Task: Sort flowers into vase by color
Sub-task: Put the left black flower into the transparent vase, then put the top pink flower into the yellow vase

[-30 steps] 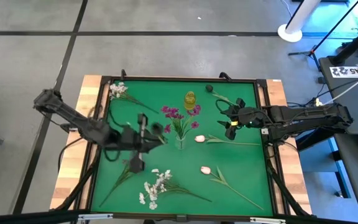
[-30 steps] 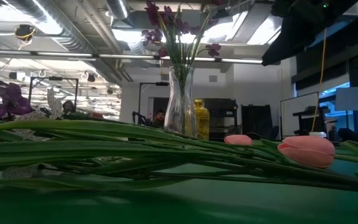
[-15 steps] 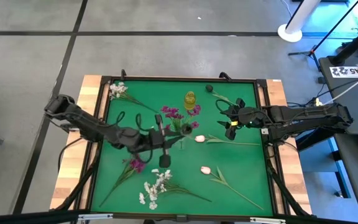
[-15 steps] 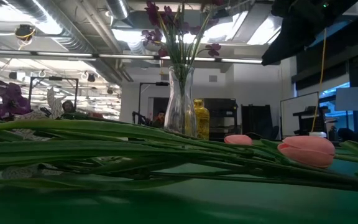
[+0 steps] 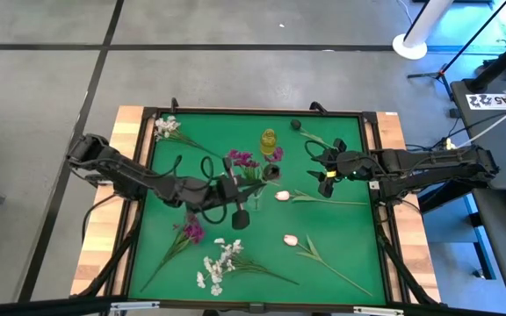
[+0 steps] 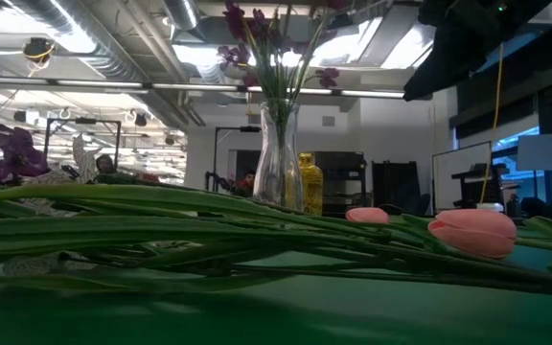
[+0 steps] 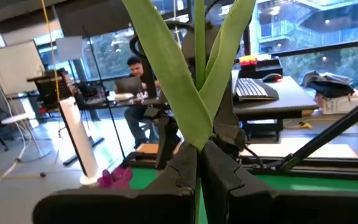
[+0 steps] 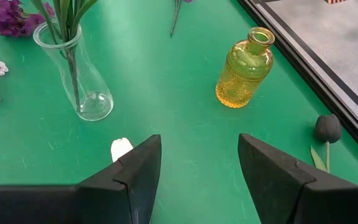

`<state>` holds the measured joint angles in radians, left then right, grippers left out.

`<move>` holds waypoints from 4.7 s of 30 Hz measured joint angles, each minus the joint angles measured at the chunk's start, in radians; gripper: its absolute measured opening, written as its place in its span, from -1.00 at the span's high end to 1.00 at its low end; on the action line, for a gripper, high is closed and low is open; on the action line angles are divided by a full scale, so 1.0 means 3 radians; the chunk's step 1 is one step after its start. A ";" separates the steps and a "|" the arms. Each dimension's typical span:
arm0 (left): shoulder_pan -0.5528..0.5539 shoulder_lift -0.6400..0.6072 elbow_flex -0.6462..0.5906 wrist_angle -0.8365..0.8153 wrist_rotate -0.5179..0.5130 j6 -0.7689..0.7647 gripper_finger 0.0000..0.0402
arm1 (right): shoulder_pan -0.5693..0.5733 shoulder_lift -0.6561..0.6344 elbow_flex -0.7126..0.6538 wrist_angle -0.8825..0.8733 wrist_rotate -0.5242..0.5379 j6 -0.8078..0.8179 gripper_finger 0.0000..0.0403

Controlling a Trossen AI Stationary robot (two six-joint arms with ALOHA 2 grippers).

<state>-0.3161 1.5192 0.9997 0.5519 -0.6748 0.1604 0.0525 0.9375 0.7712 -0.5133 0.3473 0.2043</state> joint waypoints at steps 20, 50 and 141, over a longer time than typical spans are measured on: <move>0.0031 0.0000 -0.0613 0.0284 -0.0276 -0.0882 0.95 | 0.0000 0.0001 0.0003 0.0018 -0.0001 -0.0001 -0.06; 0.0089 0.0000 -0.1001 0.0475 -0.0051 -0.0932 0.72 | 0.0000 0.0003 0.0003 0.0150 -0.0092 -0.0003 -0.06; -0.0490 -0.1422 -0.0814 -0.3791 -0.0681 -0.3245 -0.15 | -0.0004 0.1197 -0.0037 -0.0578 -0.0593 0.0440 0.95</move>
<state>-0.4629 1.0927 0.7556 -0.5853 -0.8790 -0.8132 0.0513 1.2966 0.7601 -0.6867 0.1695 0.3361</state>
